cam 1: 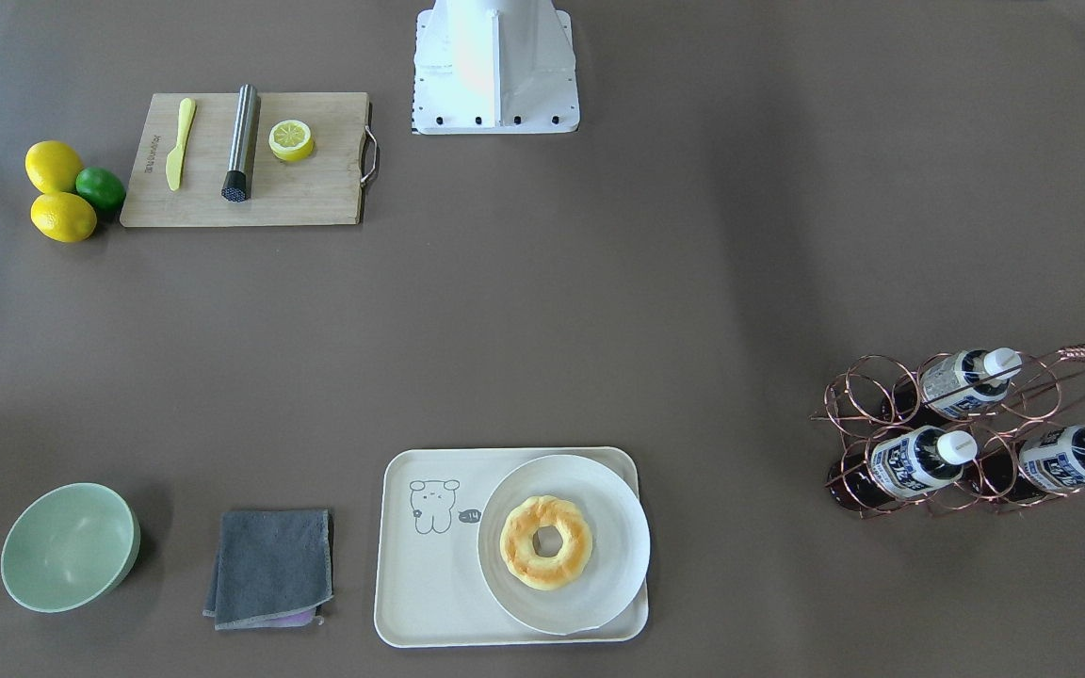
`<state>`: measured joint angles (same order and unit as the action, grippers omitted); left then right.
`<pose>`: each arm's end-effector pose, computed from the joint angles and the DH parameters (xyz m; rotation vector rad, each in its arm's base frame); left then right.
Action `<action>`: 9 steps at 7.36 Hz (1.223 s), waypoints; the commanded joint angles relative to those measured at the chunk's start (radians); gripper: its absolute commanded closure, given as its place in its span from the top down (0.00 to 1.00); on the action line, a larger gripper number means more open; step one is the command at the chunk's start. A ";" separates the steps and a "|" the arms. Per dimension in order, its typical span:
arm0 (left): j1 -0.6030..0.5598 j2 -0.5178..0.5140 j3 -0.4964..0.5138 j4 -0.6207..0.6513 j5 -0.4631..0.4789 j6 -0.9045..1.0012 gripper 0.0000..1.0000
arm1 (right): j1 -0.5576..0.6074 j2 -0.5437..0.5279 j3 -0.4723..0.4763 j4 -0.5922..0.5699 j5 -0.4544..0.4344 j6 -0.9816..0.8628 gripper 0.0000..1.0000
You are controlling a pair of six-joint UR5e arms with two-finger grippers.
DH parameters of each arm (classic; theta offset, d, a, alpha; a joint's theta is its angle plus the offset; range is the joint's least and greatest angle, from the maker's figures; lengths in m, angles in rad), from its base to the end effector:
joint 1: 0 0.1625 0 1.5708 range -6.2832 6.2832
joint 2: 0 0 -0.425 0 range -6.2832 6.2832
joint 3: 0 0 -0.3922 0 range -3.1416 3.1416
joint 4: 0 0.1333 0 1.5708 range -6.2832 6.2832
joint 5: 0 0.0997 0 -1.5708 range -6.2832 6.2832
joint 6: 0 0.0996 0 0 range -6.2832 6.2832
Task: Place tea on tray
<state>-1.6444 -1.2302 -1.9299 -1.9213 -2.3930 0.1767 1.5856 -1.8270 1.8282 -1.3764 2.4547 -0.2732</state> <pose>-0.0872 -0.3622 0.5831 0.4474 0.7642 0.2479 0.0621 -0.3937 0.6157 0.3086 -0.8495 -0.3271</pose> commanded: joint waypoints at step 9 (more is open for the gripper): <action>0.002 0.041 0.003 -0.008 -0.015 -0.003 0.97 | -0.016 -0.005 0.014 0.005 0.012 0.029 1.00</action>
<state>-1.6444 -1.1862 -1.9308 -1.9291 -2.4069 0.1737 1.5693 -1.8331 1.8394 -1.3709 2.4635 -0.2442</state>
